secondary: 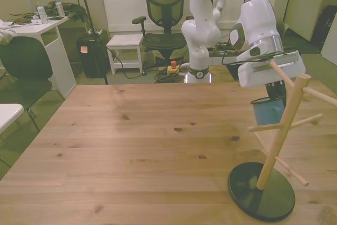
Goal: Unload the mug
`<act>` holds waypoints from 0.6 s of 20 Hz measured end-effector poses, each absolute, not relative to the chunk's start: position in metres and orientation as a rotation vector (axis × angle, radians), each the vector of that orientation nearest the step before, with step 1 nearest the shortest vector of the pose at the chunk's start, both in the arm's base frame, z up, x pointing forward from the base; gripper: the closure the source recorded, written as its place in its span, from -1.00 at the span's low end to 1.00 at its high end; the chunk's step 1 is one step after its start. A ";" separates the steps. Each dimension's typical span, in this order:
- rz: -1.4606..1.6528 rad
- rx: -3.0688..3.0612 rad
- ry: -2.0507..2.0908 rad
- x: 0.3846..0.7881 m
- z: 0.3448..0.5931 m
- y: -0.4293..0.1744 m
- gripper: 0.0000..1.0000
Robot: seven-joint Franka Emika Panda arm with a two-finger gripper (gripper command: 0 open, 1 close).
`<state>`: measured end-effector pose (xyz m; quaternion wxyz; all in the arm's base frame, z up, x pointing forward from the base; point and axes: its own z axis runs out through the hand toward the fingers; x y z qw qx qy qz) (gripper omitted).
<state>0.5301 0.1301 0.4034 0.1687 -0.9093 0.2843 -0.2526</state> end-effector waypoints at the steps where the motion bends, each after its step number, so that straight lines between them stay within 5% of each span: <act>1: -0.686 -2.594 0.819 0.527 0.402 0.132 1.00; 12: -0.461 -2.777 0.873 0.457 0.420 0.077 1.00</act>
